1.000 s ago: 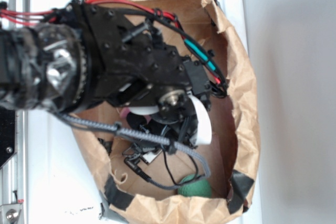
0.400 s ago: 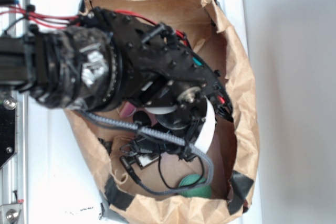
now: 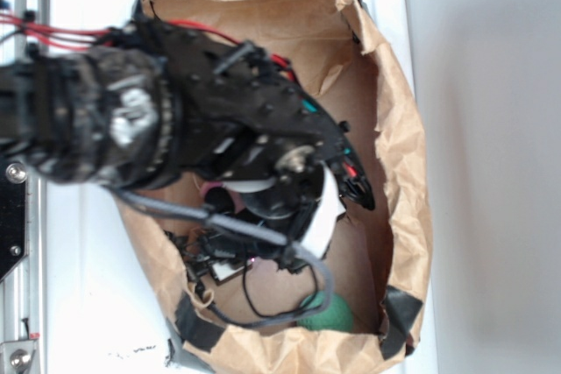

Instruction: Grab the green ball.

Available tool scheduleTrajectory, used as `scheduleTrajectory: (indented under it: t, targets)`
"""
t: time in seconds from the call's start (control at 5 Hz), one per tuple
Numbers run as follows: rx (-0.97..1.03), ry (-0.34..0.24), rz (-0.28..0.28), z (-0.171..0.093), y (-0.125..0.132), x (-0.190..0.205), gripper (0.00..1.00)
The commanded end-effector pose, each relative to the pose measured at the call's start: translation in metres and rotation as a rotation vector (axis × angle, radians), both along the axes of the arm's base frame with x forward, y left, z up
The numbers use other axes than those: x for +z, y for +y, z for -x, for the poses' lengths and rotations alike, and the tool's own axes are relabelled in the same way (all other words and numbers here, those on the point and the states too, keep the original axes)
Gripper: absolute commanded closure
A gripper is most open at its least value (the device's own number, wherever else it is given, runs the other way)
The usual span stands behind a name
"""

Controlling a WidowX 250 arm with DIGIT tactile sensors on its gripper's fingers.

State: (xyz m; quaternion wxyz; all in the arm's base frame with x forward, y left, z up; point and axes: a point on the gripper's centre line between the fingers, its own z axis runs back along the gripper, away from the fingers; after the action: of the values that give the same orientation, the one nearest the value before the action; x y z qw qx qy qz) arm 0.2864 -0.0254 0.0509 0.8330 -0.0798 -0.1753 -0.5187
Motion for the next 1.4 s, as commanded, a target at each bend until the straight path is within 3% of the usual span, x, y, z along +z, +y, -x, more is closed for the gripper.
scheduleTrajectory:
  t: [0.0,0.2,0.8,1.2]
  targets:
    - [0.002,-0.115,0.033,-0.011,-0.015,0.017,0.0]
    - [0.008,-0.12,0.02,-0.017,-0.028,0.012,0.0]
    - [-0.022,-0.061,-0.025,-0.015,-0.064,0.021,0.0]
    - [0.01,-0.094,-0.036,-0.023,-0.064,0.024,0.0]
